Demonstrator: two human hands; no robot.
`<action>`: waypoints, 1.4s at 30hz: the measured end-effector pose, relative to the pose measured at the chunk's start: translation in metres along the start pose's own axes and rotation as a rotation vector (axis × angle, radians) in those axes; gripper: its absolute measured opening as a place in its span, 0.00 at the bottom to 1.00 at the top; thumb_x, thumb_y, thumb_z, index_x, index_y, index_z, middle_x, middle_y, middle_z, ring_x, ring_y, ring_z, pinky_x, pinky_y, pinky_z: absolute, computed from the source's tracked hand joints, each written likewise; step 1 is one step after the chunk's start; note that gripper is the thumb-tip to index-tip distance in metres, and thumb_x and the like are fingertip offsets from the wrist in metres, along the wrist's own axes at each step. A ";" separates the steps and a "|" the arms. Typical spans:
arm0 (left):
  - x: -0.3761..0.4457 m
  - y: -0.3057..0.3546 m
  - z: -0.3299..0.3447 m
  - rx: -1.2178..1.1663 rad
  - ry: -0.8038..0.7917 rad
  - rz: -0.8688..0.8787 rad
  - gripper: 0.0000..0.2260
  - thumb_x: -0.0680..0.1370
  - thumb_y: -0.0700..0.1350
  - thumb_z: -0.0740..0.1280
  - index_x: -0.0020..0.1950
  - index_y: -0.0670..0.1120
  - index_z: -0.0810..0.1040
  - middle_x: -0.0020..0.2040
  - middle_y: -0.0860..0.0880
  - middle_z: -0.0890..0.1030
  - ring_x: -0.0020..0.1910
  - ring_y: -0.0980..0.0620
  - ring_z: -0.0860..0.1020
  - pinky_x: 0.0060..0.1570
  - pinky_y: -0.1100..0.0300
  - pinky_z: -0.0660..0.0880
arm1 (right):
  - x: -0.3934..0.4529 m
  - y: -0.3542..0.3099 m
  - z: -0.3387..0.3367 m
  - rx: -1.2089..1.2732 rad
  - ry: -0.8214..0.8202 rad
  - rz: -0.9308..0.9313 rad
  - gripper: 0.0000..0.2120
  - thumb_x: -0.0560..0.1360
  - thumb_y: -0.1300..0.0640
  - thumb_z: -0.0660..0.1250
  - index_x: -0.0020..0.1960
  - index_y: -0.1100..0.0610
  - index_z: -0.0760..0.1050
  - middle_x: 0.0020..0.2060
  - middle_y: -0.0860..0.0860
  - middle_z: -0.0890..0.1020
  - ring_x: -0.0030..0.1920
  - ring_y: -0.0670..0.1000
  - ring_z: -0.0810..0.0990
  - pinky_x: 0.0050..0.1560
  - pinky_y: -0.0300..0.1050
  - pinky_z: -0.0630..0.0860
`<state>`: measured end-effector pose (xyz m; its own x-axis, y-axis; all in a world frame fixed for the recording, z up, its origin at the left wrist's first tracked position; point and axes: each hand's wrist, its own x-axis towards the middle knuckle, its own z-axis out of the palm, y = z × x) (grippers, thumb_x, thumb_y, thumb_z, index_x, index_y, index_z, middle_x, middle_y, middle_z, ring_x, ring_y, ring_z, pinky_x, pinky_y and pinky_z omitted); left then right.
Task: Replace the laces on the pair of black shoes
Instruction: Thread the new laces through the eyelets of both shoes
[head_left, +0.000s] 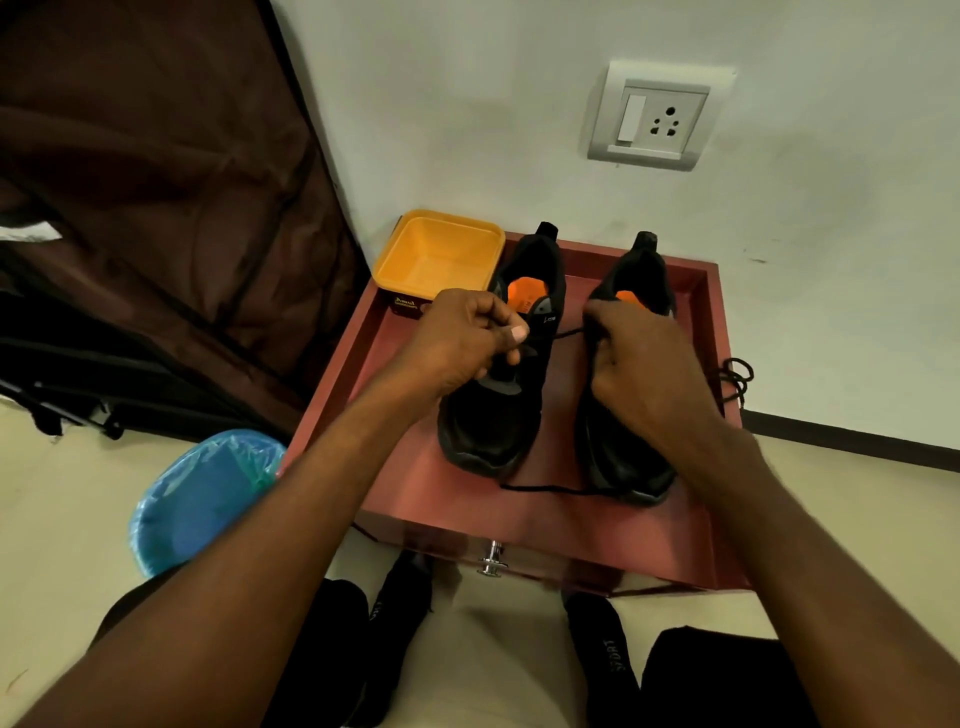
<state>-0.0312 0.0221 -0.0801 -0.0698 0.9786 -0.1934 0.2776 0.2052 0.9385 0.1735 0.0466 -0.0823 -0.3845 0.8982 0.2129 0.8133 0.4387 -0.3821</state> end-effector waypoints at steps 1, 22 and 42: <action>-0.001 0.001 0.002 -0.005 -0.032 0.005 0.08 0.80 0.39 0.72 0.54 0.34 0.82 0.39 0.40 0.83 0.22 0.61 0.72 0.25 0.66 0.68 | -0.003 -0.007 0.003 0.041 -0.021 -0.076 0.18 0.78 0.63 0.66 0.67 0.56 0.77 0.55 0.53 0.84 0.52 0.56 0.81 0.49 0.52 0.80; 0.007 -0.022 0.004 0.667 -0.046 0.074 0.14 0.73 0.54 0.79 0.55 0.51 0.84 0.36 0.57 0.75 0.35 0.58 0.75 0.31 0.61 0.67 | 0.000 -0.005 0.008 0.346 -0.013 0.128 0.12 0.83 0.60 0.65 0.61 0.51 0.84 0.35 0.46 0.85 0.30 0.38 0.79 0.34 0.31 0.72; 0.002 -0.025 0.035 0.075 0.051 -0.208 0.04 0.74 0.38 0.78 0.48 0.42 0.86 0.44 0.46 0.85 0.41 0.56 0.79 0.31 0.69 0.72 | -0.004 0.011 0.020 0.241 -0.154 0.170 0.08 0.76 0.58 0.71 0.51 0.47 0.84 0.37 0.41 0.86 0.39 0.41 0.84 0.45 0.51 0.84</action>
<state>-0.0051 0.0191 -0.1138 -0.1814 0.9135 -0.3643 0.3220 0.4052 0.8556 0.1751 0.0486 -0.1049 -0.3284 0.9445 -0.0037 0.7517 0.2590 -0.6065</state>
